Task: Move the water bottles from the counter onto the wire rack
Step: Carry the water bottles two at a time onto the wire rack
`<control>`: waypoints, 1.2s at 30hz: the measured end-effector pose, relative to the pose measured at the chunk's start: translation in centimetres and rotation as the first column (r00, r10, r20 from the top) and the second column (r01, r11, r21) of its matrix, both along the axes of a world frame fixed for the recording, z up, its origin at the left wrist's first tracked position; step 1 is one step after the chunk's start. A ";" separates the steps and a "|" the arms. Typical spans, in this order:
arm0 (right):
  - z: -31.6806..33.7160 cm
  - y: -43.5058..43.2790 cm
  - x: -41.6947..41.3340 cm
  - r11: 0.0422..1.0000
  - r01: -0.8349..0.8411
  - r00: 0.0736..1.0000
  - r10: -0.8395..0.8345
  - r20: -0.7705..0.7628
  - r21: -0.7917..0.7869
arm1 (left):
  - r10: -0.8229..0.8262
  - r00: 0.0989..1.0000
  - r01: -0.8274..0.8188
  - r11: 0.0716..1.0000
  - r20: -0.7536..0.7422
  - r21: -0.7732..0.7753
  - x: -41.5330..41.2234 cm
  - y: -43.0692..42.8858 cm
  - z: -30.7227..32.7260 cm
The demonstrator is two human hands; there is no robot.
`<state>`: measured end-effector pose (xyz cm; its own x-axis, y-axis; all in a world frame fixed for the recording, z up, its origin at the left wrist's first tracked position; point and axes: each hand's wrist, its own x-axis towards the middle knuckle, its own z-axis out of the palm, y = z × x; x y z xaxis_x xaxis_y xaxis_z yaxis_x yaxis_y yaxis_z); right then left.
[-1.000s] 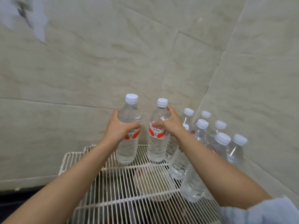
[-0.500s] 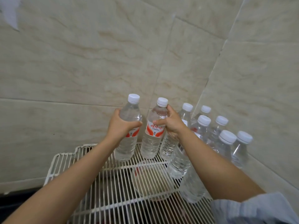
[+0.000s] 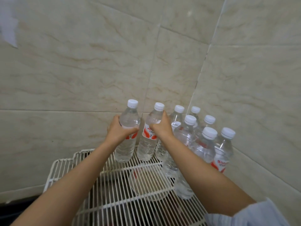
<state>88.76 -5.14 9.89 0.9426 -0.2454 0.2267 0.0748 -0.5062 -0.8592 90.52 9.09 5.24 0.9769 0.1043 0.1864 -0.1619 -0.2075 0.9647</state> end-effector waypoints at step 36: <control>-13.0 1.2 -35.8 0.526 -0.586 0.724 0.681 -0.107 -0.617 | 0.575 0.801 -0.489 0.789 -0.167 0.372 -48.4 11.8 -11.3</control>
<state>52.96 -3.90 -3.13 0.7441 0.6284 0.2269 0.6632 -0.6533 -0.3652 42.15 20.87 -6.01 0.7962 0.6033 0.0458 0.3049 -0.4655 0.8309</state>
